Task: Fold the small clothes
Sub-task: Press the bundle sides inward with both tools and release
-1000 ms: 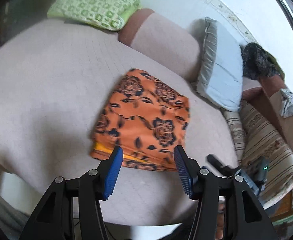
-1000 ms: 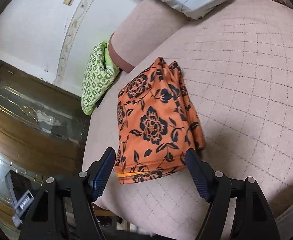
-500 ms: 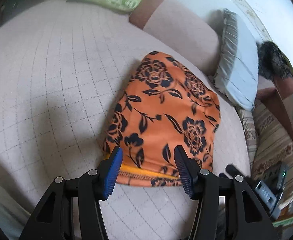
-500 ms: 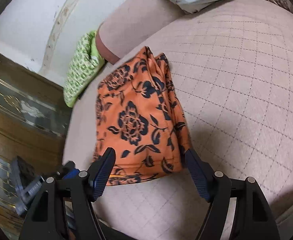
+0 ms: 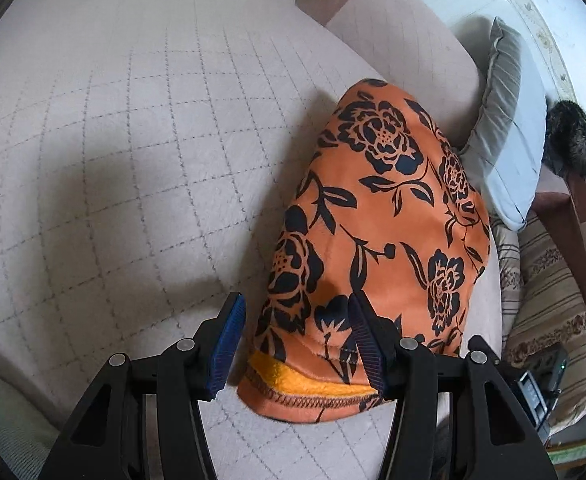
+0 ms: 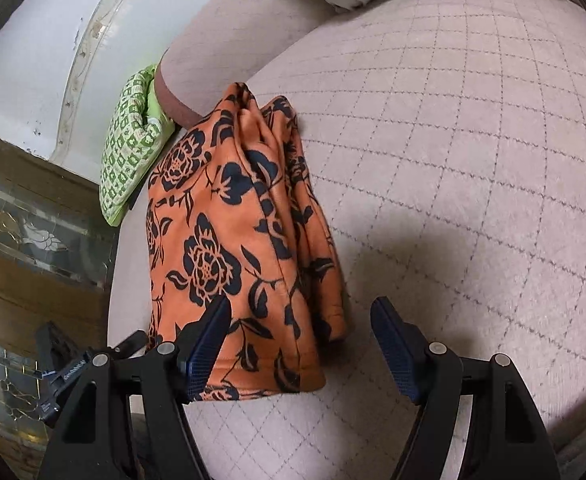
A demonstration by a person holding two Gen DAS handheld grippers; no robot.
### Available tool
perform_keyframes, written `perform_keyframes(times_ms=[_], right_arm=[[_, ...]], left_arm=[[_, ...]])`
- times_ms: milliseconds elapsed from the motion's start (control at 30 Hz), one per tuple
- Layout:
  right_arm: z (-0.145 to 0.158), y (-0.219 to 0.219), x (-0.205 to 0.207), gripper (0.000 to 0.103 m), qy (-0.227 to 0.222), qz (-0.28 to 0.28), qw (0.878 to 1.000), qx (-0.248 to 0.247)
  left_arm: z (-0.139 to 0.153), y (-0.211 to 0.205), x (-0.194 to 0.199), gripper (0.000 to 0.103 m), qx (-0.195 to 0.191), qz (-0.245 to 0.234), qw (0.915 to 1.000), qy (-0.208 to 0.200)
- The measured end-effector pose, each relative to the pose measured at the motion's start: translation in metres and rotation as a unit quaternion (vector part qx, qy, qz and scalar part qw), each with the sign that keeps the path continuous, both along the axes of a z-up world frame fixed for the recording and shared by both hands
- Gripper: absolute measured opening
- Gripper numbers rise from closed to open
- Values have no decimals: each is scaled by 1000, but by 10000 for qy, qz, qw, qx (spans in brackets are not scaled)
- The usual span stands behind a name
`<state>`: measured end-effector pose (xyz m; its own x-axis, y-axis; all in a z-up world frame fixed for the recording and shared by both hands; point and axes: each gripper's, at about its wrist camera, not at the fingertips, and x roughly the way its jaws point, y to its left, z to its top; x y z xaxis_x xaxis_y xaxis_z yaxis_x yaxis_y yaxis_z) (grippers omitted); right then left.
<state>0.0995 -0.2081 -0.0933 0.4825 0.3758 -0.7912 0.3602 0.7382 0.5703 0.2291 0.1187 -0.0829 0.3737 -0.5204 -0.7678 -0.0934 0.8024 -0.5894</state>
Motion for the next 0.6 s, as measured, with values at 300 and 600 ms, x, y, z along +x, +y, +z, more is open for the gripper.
perform_keyframes(times_ms=[300,600], right_arm=[[2,4,24,69,471,507,9974,-178],[-28,20,31,55,470,812,9956,19]], left_arm=[[-22,-14,18,53,-133,-135,9995,252],[-20,-29,22,51,-55,-328,9994,109]])
